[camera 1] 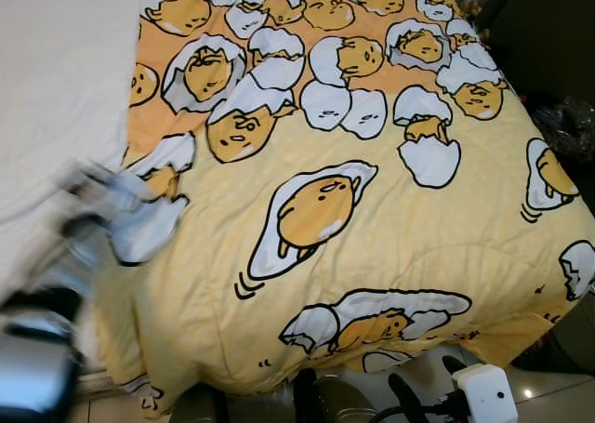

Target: Clean up the room

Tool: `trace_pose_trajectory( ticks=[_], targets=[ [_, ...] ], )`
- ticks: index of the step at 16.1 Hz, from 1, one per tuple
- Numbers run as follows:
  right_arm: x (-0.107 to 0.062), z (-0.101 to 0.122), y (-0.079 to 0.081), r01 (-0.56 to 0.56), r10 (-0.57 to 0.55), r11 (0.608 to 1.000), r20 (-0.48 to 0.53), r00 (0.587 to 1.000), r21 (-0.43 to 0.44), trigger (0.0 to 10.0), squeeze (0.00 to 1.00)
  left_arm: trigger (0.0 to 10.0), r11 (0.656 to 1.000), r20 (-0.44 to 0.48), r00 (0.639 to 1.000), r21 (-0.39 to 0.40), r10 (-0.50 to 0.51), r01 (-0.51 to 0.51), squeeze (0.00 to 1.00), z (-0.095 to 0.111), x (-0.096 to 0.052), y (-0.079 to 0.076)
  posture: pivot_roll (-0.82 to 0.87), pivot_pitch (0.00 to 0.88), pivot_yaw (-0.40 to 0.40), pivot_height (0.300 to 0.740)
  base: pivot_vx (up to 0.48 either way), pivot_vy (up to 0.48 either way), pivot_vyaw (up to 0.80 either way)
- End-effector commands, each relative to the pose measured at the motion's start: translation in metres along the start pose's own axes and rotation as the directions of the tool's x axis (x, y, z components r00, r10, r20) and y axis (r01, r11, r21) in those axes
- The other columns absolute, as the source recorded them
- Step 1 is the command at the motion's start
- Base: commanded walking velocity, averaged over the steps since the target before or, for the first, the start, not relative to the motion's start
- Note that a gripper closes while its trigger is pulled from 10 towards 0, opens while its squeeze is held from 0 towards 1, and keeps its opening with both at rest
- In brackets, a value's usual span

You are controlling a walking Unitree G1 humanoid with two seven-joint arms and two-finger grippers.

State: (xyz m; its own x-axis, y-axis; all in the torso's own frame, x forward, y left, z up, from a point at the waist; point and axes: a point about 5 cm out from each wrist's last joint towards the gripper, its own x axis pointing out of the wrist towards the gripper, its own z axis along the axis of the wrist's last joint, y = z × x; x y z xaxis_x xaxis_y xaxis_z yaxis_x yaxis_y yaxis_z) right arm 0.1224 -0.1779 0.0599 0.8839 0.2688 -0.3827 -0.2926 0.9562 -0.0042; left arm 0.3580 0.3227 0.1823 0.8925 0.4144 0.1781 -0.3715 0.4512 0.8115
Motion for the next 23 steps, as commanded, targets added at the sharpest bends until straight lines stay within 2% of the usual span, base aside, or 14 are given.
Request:
trace_pose_trajectory(
  ticks=[1,2,3,4,5,6,8,10,11,13,16,19,22,23],
  targets=[
    [-0.006,-0.006,-0.004,0.016,-0.017,1.0,-0.032,0.999,-0.014,10.0,0.0,10.0,0.995,0.052,0.998,-0.093,0.03,-0.025,0.0,0.013,0.003,0.004,-0.15,0.26,-0.123,0.74,0.0,0.0,0.0],
    [-0.007,-0.007,-0.003,0.016,-0.016,1.0,-0.033,0.999,-0.012,10.0,0.0,10.0,0.934,0.119,0.992,-0.35,-0.036,0.076,0.0,0.037,0.003,-0.006,-0.14,0.263,-0.121,0.74,0.0,0.0,0.0],
    [-0.007,-0.008,-0.002,0.014,-0.014,1.0,-0.035,0.999,-0.01,10.0,0.0,10.0,0.883,0.137,0.986,-0.444,-0.099,0.151,0.0,0.045,-0.001,-0.02,-0.14,0.263,-0.121,0.74,0.0,0.0,0.0],
    [-0.006,-0.01,0.0,0.008,-0.008,1.0,-0.037,0.999,-0.009,10.0,0.0,10.0,0.795,0.185,0.959,-0.538,-0.214,0.281,0.0,0.058,-0.012,-0.048,-0.14,0.271,-0.124,0.74,0.0,0.0,0.0],
    [-0.006,-0.01,0.0,0.005,-0.006,1.0,-0.036,0.999,-0.008,10.0,0.0,10.0,0.734,0.197,0.928,-0.569,-0.315,0.37,0.0,0.064,-0.024,-0.074,-0.14,0.271,-0.126,0.74,0.0,0.0,0.0],
    [-0.006,-0.009,0.001,0.004,-0.005,1.0,-0.033,0.999,-0.008,10.0,0.0,10.0,0.632,0.231,0.879,-0.621,-0.418,0.464,0.0,0.075,-0.039,-0.101,-0.15,0.275,-0.129,0.74,0.0,0.0,0.0],
    [-0.008,-0.004,0.004,-0.021,0.021,0.998,-0.004,1.0,0.052,10.0,0.0,10.0,0.597,0.275,0.831,-0.591,-0.484,0.543,0.0,0.091,-0.057,-0.126,-0.16,0.287,-0.133,0.74,0.0,0.0,0.0],
    [-0.01,0.0,0.021,-0.17,0.17,0.979,0.009,0.985,0.115,10.0,0.0,10.0,0.706,0.198,0.839,-0.464,-0.506,0.535,0.0,0.082,-0.062,-0.135,-0.16,0.293,-0.134,0.74,0.0,0.0,0.0],
    [-0.009,0.001,0.024,-0.193,0.193,0.973,0.012,0.981,0.122,10.0,0.0,10.0,0.736,0.176,0.849,-0.43,-0.499,0.522,0.0,0.079,-0.061,-0.135,-0.16,0.293,-0.134,0.74,0.0,0.0,0.0],
    [-0.004,0.007,0.033,-0.262,0.26,0.958,0.028,0.965,0.117,10.0,0.0,10.0,0.836,0.175,0.9,-0.333,-0.4,0.436,0.0,0.079,-0.049,-0.12,-0.17,0.296,-0.135,0.74,0.0,0.0,0.0],
    [-0.003,0.01,0.033,-0.279,0.277,0.955,0.029,0.96,0.103,10.0,0.0,10.0,0.882,0.099,0.911,-0.23,-0.4,0.413,0.0,0.058,-0.044,-0.112,-0.17,0.302,-0.139,0.74,0.0,0.0,0.0],
    [-0.007,0.006,0.033,-0.283,0.284,0.953,0.002,0.959,0.103,10.0,0.0,10.0,0.927,-0.084,0.93,-0.15,-0.358,0.343,0.0,0.01,-0.036,-0.09,-0.17,0.304,-0.142,0.74,0.0,0.0,0.0],
    [-0.009,0.004,0.035,-0.288,0.29,0.952,-0.013,0.957,0.1,10.0,0.0,10.0,0.936,-0.174,0.926,-0.174,-0.334,0.305,0.0,-0.014,-0.035,-0.076,-0.17,0.308,-0.147,0.74,0.0,0.0,0.0],
    [-0.01,0.003,0.035,-0.288,0.291,0.952,-0.02,0.956,0.1,10.0,0.0,10.0,0.936,-0.2,0.928,-0.228,-0.315,0.268,0.0,-0.019,-0.032,-0.068,-0.17,0.308,-0.148,0.74,0.0,0.0,0.0]
  ],
)
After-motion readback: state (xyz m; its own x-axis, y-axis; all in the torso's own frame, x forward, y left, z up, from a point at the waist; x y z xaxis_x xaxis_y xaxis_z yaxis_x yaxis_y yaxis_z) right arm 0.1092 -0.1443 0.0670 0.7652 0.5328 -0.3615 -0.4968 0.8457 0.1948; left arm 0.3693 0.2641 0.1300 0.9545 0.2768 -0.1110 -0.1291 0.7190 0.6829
